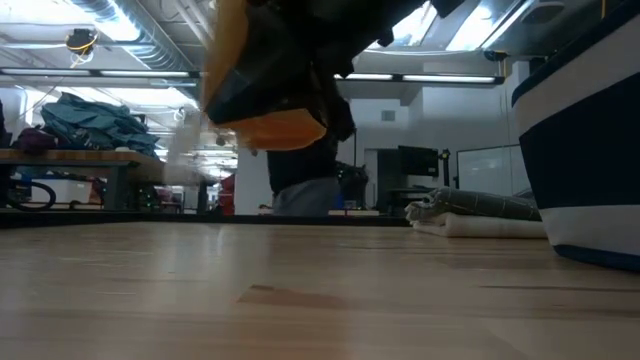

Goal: Fold towel
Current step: Fold yellow towel

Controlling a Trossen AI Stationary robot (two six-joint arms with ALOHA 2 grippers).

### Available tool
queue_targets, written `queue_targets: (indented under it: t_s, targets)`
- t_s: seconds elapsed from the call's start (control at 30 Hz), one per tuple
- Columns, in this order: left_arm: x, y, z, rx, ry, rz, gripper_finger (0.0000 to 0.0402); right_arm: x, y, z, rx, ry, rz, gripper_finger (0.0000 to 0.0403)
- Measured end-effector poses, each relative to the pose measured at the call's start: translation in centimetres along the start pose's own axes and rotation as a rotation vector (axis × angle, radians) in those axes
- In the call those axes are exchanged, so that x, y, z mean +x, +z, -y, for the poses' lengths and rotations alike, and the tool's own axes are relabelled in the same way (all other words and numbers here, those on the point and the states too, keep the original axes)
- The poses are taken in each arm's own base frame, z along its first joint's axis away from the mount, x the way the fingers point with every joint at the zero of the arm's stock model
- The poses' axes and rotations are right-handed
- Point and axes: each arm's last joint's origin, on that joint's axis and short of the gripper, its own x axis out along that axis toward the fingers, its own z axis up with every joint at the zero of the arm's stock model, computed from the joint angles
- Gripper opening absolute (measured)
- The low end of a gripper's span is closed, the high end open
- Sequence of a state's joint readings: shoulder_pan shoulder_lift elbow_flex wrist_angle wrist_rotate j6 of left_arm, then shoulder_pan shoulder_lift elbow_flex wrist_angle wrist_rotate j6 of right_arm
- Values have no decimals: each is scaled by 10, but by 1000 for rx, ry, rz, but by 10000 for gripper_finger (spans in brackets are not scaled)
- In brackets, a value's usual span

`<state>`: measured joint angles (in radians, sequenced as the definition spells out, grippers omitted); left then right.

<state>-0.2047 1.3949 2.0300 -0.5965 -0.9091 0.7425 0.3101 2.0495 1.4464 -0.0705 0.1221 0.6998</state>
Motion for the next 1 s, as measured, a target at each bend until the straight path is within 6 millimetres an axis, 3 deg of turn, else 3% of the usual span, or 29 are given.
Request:
queue_targets:
  t_s: [0.17, 0.53, 0.77, 1.0]
  targets:
    - [0, 0, -1, -8, 8, 0, 0, -1, -3, -3, -10, -39, 31, 49]
    - [0, 0, -1, -5, 5, -1, 0, -1, 3, 0, 10, -160, 173, 169]
    - [0, 0, -1, -5, 4, -1, 0, -4, 10, 9, 68, -367, 364, 177]
    - [0, 0, -1, -8, 4, 3, 0, -3, 20, 12, 99, -328, 399, 177]
